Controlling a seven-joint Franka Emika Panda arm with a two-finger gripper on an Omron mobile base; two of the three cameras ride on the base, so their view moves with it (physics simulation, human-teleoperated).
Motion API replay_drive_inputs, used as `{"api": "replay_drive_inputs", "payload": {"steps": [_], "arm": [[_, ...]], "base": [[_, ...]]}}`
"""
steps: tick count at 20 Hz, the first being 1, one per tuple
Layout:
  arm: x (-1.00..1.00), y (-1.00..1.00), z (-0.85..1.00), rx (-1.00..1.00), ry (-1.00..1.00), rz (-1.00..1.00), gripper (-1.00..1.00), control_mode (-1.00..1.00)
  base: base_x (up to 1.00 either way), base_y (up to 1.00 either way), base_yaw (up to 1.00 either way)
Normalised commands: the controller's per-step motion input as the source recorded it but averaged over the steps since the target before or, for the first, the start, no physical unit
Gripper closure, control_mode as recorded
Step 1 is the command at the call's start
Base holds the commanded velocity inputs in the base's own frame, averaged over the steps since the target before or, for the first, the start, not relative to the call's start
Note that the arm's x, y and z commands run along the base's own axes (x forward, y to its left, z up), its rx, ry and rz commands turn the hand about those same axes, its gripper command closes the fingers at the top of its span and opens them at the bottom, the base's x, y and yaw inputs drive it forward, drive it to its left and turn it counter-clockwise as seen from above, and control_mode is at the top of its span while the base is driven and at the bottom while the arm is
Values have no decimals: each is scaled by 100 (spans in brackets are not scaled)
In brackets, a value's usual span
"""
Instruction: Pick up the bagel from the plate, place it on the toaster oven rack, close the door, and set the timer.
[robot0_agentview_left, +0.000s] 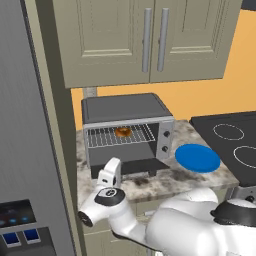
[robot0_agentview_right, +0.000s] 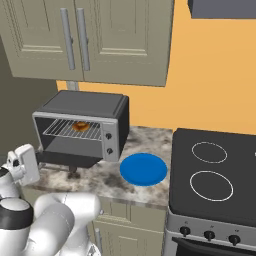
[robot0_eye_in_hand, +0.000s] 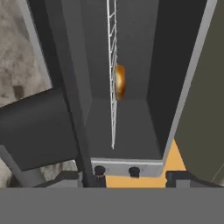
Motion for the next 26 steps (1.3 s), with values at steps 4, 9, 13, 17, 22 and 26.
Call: {"api": "replay_drive_inputs", "payload": {"steps": [4, 9, 13, 17, 22, 26], "arm": [[57, 0, 22, 0, 0, 0, -100, -100], [56, 0, 20, 0, 0, 0, -100, -100], [63, 0, 16, -1, 0, 0, -100, -100], [71, 0, 16, -2, 0, -1, -100, -100], [77, 0, 20, 0, 1, -2, -100, -100], [74, 0, 17, 0, 3, -1, -100, -100]], "base": [[0, 0, 0], [0, 0, 0], [0, 0, 0], [0, 0, 0], [0, 0, 0], [0, 0, 0]]}}
